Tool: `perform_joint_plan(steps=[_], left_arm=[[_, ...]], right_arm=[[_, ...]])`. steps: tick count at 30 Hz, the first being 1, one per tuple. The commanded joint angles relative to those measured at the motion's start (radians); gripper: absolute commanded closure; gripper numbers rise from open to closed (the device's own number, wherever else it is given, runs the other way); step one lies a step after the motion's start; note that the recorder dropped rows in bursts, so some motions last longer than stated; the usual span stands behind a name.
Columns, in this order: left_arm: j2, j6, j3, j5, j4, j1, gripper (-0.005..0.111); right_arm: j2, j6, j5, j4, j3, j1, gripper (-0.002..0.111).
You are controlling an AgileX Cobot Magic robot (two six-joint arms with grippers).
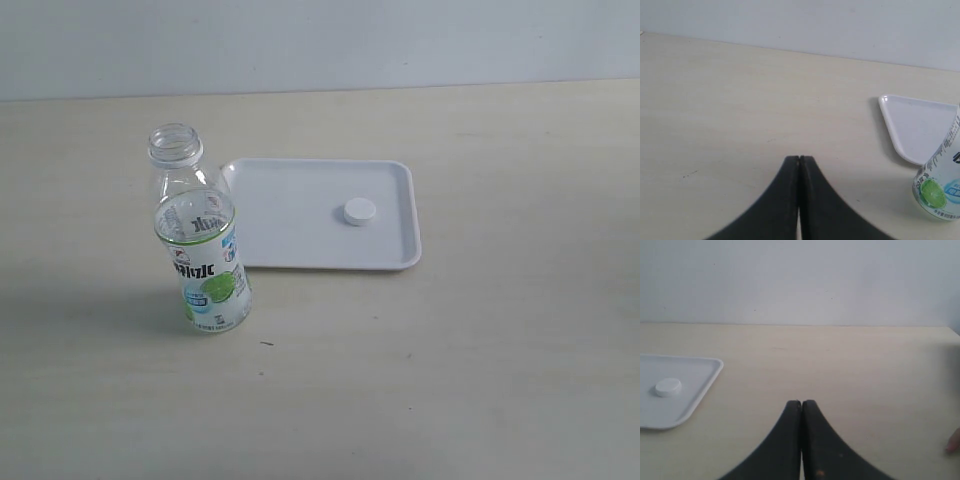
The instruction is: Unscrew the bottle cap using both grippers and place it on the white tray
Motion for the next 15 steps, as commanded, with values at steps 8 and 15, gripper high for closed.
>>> perform_joint_plan(steps=[8,15], left_arm=[[-0.007,0.005,0.003,-0.011,-0.003,0.002,0.107],[-0.007,0.005,0.003,-0.011,-0.003,0.002,0.107]], right_arm=[[-0.005,-0.018,0.003,-0.007,0.005,-0.006,0.108],[-0.005,-0.018,0.003,-0.007,0.005,-0.006,0.108]])
